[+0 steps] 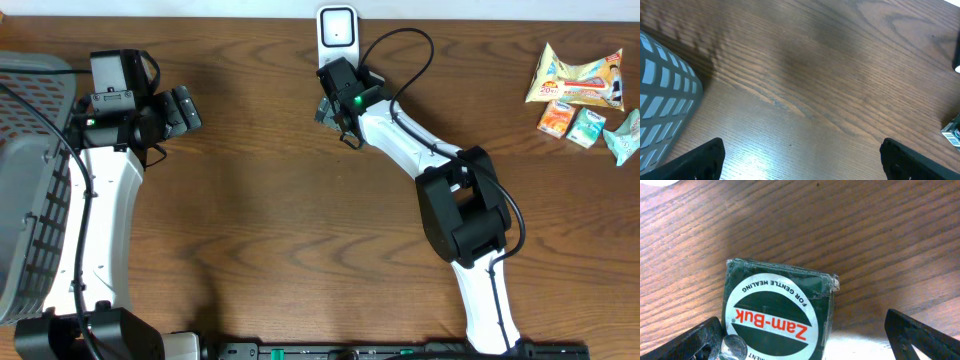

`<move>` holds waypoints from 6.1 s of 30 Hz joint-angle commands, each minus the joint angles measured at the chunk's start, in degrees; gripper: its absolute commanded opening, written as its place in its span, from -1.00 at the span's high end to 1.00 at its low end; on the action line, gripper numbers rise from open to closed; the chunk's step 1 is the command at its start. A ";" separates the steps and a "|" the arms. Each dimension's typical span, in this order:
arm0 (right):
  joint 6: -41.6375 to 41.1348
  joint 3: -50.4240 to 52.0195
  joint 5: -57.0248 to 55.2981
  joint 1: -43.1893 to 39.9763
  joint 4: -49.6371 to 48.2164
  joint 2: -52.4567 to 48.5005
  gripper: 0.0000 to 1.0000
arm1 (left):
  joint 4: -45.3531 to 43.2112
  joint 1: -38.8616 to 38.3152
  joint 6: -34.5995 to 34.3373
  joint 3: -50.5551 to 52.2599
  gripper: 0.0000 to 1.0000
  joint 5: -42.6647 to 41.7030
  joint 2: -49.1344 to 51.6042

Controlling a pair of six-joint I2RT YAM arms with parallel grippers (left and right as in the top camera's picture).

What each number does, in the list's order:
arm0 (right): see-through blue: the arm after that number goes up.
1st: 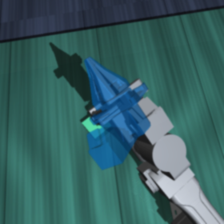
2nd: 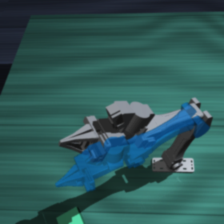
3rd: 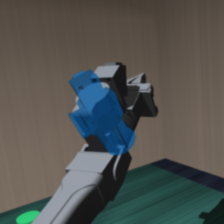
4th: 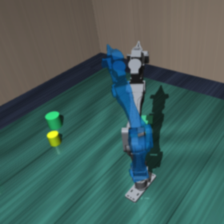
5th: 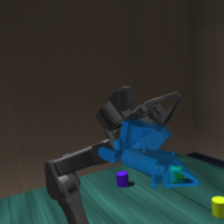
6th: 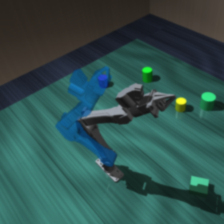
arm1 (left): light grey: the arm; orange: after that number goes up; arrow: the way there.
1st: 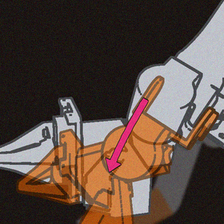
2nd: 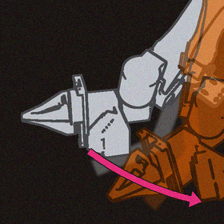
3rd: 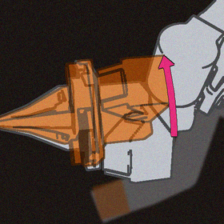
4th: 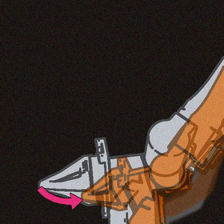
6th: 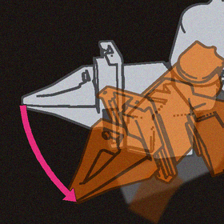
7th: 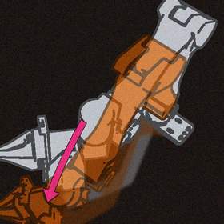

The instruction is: Scan the item barcode

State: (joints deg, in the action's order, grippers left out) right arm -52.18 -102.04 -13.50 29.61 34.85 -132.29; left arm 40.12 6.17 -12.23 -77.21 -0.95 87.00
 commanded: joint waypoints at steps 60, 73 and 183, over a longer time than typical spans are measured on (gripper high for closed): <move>13.73 -0.22 -1.53 1.42 -1.36 -5.73 -0.51 | 0.15 0.20 -0.48 0.28 -0.96 0.37 0.28; 13.75 -0.44 -0.76 0.55 -1.14 -3.52 -0.36 | 0.15 0.20 -0.48 0.28 -0.96 0.37 0.28; 42.38 -0.48 12.74 -2.71 -27.56 -8.22 -0.45 | 0.15 0.20 -0.48 0.28 -0.96 0.37 0.28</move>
State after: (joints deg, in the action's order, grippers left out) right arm -9.15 -102.56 -0.40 26.09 6.55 -138.34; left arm 40.12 6.17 -12.23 -77.21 -0.95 87.00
